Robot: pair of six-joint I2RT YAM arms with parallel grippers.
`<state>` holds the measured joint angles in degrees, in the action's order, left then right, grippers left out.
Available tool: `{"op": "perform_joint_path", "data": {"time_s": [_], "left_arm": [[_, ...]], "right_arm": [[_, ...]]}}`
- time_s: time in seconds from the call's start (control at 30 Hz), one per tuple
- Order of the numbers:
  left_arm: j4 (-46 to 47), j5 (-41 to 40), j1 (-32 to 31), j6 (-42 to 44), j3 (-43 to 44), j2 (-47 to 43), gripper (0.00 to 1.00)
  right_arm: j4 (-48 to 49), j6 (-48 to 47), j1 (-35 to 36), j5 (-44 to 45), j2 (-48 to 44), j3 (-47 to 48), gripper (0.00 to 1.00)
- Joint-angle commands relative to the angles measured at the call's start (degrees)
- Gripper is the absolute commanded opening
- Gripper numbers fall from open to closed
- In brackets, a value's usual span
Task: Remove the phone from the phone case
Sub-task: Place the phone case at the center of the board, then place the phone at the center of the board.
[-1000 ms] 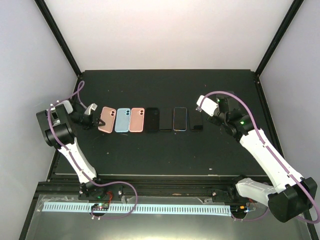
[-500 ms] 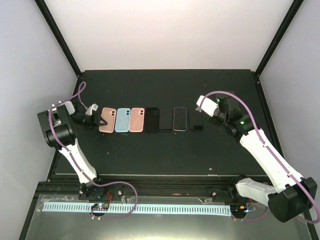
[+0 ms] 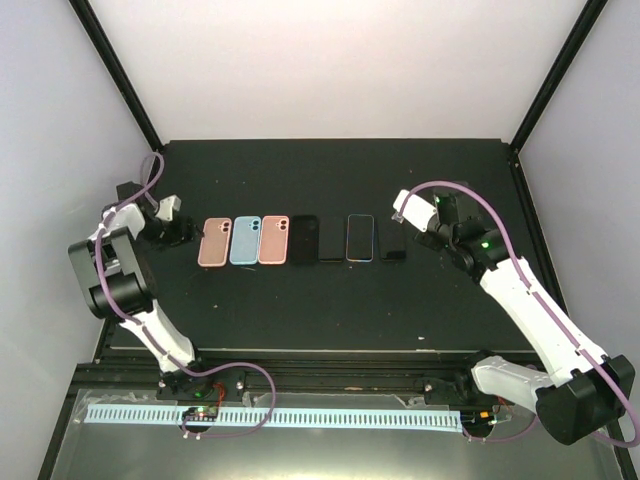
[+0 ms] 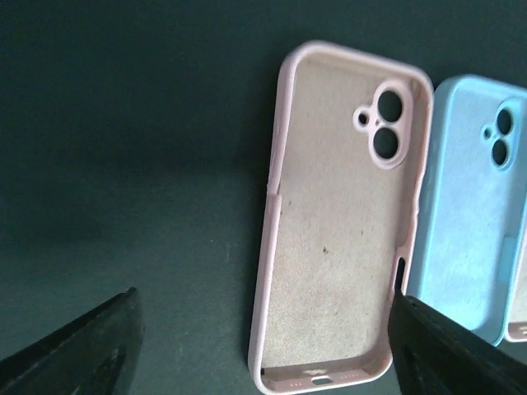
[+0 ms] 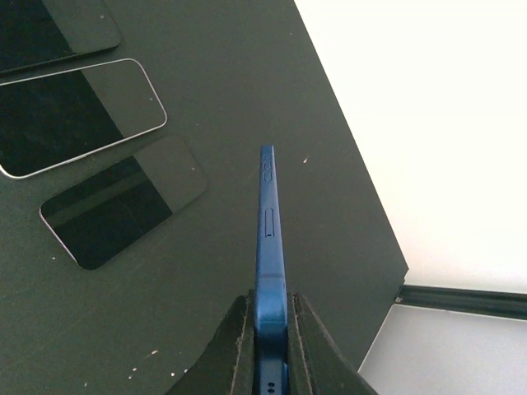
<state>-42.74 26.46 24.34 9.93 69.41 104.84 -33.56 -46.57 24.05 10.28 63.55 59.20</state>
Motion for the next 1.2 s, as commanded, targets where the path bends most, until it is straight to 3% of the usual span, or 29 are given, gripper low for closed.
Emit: {"op": "perform_joint_path", "data": {"time_s": [0.0,0.03,0.07,0.37,0.47,0.63,0.9,1.17], "left_arm": [[3.75,-2.45,0.01,-1.07,0.24,-6.53,0.89],[3.99,-1.77,0.05,-1.51,0.33,-7.56,0.97],[4.09,-1.06,-0.03,-2.09,0.49,-8.6,0.99],[3.15,8.83,-0.37,-9.46,6.96,-13.02,0.99],[1.19,10.39,-2.92,-8.93,10.38,-13.79,0.99],[5.42,11.39,-8.64,-14.89,11.47,-19.79,0.99],[14.34,21.59,-15.89,-33.34,14.48,-23.63,0.99],[23.57,26.01,-24.51,-52.46,14.95,-20.99,0.96]], "right_arm": [[2.28,-0.34,-0.15,-0.41,-0.93,3.7,0.01],[2.35,-0.36,-0.15,-0.48,-0.8,4.06,0.01],[2.44,-0.42,-0.15,-0.66,-0.63,4.49,0.01],[3.84,-0.41,1.08,-1.55,1.4,10.77,0.01],[5.78,0.03,2.51,-1.17,2.11,12.81,0.01],[11.54,-0.04,7.15,2.61,3.39,14.52,0.01],[20.46,-3.67,14.28,11.81,6.33,14.94,0.01],[35.54,-15.4,23.33,24.9,9.83,8.93,0.01]]}}
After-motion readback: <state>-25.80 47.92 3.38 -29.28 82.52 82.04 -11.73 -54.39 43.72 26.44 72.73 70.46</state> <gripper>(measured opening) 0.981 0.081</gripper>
